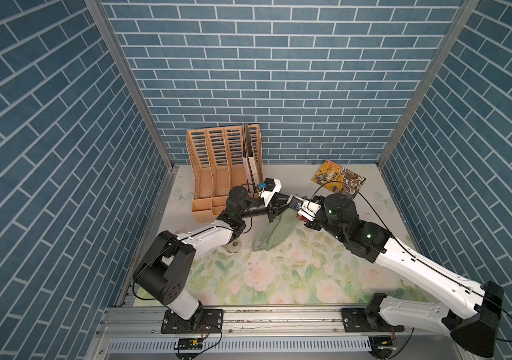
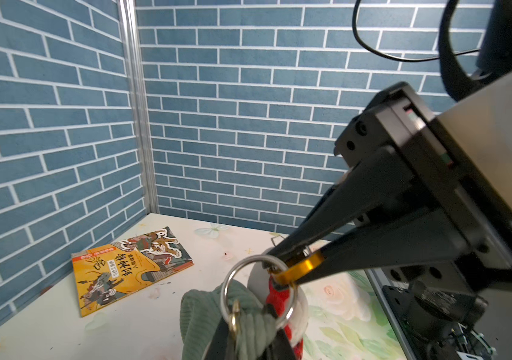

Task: Remove the decoration from the bag
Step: Remove the decoration item from the bag.

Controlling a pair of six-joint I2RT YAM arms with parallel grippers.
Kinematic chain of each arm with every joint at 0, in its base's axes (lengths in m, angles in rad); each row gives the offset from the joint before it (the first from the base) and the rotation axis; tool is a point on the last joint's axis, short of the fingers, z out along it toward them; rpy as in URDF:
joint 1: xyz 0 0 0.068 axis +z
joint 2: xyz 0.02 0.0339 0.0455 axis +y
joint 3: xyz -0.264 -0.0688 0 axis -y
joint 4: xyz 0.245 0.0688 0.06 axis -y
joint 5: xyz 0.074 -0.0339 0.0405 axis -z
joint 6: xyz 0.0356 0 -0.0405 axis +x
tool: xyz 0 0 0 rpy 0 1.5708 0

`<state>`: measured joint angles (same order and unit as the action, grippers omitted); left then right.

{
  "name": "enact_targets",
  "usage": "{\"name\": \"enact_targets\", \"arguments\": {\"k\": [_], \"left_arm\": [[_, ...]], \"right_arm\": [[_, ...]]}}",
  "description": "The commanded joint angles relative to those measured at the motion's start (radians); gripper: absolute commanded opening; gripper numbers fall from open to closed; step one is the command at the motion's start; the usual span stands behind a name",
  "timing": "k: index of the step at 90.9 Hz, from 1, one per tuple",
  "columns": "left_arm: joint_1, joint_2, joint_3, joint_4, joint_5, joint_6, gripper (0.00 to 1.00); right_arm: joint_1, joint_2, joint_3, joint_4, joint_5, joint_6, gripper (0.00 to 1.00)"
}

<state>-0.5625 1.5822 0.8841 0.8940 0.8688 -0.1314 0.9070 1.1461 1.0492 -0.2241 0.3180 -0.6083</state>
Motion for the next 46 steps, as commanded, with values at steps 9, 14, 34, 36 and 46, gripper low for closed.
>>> {"name": "enact_targets", "arguments": {"k": [9,14,34,36,46], "left_arm": [[-0.014,-0.038,-0.020,0.028,-0.115,0.037,0.00],[-0.019,-0.044,-0.020,0.027,-0.142,0.051,0.00],[-0.033,-0.085,-0.086,0.129,-0.169,0.110,0.00],[-0.032,-0.087,-0.092,0.138,-0.164,0.118,0.00],[-0.030,-0.090,-0.097,0.137,-0.163,0.153,0.00]], "right_arm": [[0.062,0.014,0.043,-0.032,0.134,0.160,0.06],[0.083,0.024,0.052,-0.037,0.126,0.185,0.08],[0.107,0.003,0.012,0.020,-0.023,0.353,0.19],[0.108,-0.007,0.005,0.029,-0.043,0.366,0.20],[0.100,-0.058,-0.022,0.043,-0.170,0.415,0.29]]}}
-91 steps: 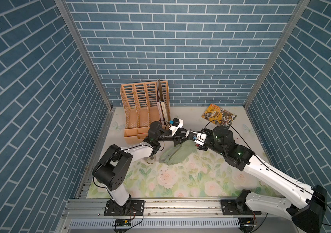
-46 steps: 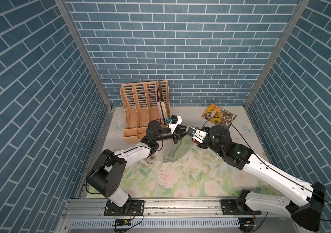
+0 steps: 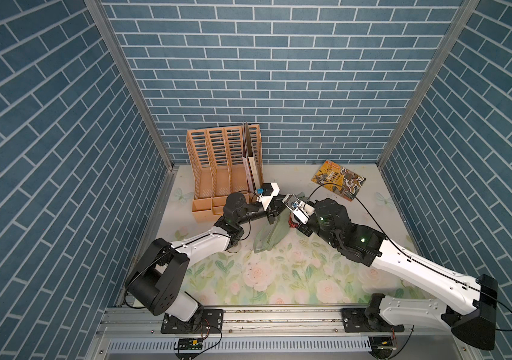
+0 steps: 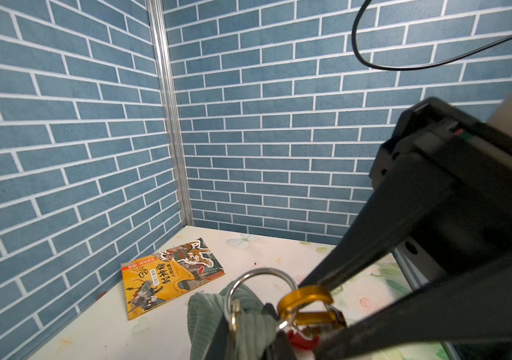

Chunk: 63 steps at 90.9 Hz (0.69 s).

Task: Remove the decoration from the bag
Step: Remove the decoration item from the bag.

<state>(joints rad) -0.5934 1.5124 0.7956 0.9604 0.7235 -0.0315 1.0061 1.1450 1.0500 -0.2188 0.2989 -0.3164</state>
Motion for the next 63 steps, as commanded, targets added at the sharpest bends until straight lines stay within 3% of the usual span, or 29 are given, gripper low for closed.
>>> {"name": "enact_targets", "arguments": {"k": [1,18,37,63], "left_arm": [[0.001,-0.019,-0.008,0.070,-0.016,0.056,0.00],[0.004,-0.024,-0.001,0.089,0.011,0.073,0.00],[0.004,-0.032,-0.011,0.140,0.083,0.035,0.00],[-0.007,-0.057,-0.020,0.135,0.034,0.014,0.00]], "right_arm": [[0.000,-0.062,-0.026,0.038,-0.164,0.127,0.29],[-0.053,-0.138,-0.069,0.054,-0.315,0.221,0.35],[-0.263,-0.266,-0.249,0.266,-0.549,0.370,0.37],[-0.265,-0.299,-0.474,0.658,-0.529,0.508,0.51]]}}
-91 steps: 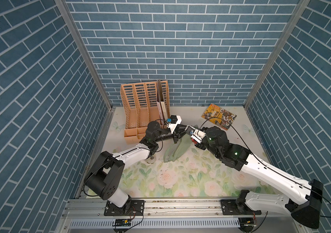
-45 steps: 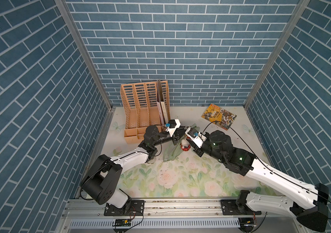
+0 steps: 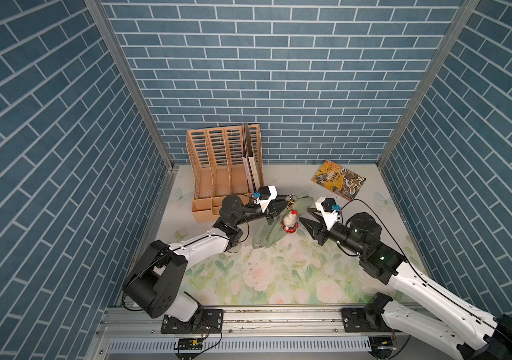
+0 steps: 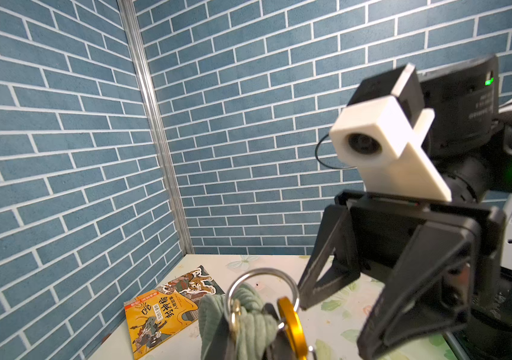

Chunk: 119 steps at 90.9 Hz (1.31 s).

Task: Remove the decoration from the bag
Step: Remove the decoration item from the bag.

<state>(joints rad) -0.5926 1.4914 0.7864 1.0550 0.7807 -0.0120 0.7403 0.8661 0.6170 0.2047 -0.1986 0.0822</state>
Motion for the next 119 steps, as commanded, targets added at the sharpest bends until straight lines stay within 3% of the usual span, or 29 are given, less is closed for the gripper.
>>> {"name": "enact_targets", "arguments": {"k": [1,24,46,119], "left_arm": [[-0.010,-0.036,-0.011,0.040,-0.028,-0.004,0.00],[-0.066,-0.073,-0.019,-0.071,-0.178,0.088,0.00],[-0.083,-0.101,-0.039,-0.075,-0.230,0.092,0.00],[-0.092,-0.109,-0.068,-0.072,-0.242,0.099,0.00]], "right_arm": [[0.003,-0.016,-0.045,0.248,-0.030,0.114,0.51],[0.128,0.042,-0.083,0.412,0.163,0.036,0.53],[0.179,0.108,-0.062,0.456,0.244,-0.007,0.54],[0.182,0.200,-0.011,0.483,0.220,0.083,0.41]]}}
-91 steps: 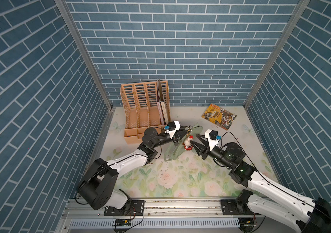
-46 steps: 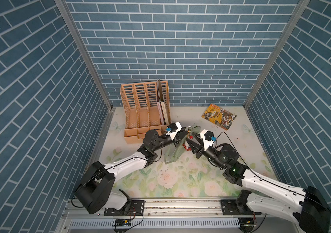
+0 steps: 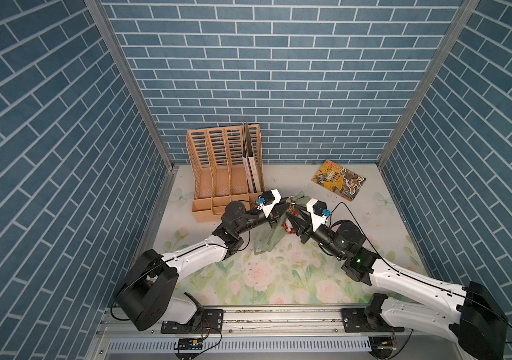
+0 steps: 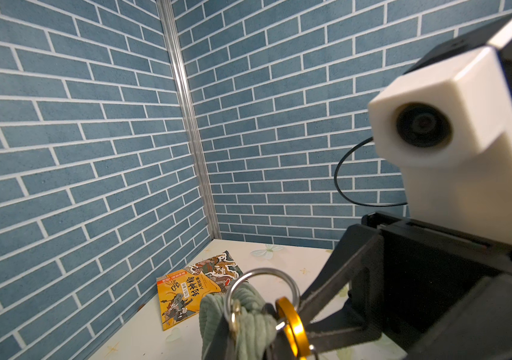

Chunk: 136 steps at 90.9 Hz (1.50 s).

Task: Remove the decoration from the bag
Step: Remove the decoration item from the bag.

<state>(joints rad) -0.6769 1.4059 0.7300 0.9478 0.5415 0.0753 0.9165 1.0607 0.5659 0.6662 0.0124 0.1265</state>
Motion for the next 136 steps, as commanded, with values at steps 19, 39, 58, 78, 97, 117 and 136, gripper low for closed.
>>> {"name": "enact_targets", "arguments": {"k": [19,39,58,78,97,117,136], "left_arm": [[-0.007,-0.019,-0.011,0.038,-0.004,0.012,0.00],[-0.007,-0.024,-0.017,0.043,-0.006,0.011,0.00],[-0.007,-0.025,-0.016,0.042,-0.003,0.009,0.00],[-0.007,-0.030,-0.018,0.029,-0.005,0.012,0.00],[-0.007,-0.041,-0.024,0.014,-0.007,0.018,0.00],[-0.010,-0.041,-0.029,0.020,-0.013,0.011,0.00],[-0.009,-0.047,-0.029,0.012,-0.018,0.014,0.00]], "right_arm": [[0.005,0.020,0.069,-0.016,0.022,0.054,0.38],[0.002,0.020,0.065,-0.019,0.027,0.058,0.31],[-0.005,0.033,0.068,-0.020,0.025,0.065,0.29],[-0.008,0.046,0.068,-0.016,0.022,0.067,0.28],[-0.012,0.048,0.068,-0.017,0.023,0.073,0.26],[-0.014,0.062,0.074,-0.010,0.024,0.074,0.25],[-0.017,0.064,0.060,0.011,0.019,0.084,0.24]]}}
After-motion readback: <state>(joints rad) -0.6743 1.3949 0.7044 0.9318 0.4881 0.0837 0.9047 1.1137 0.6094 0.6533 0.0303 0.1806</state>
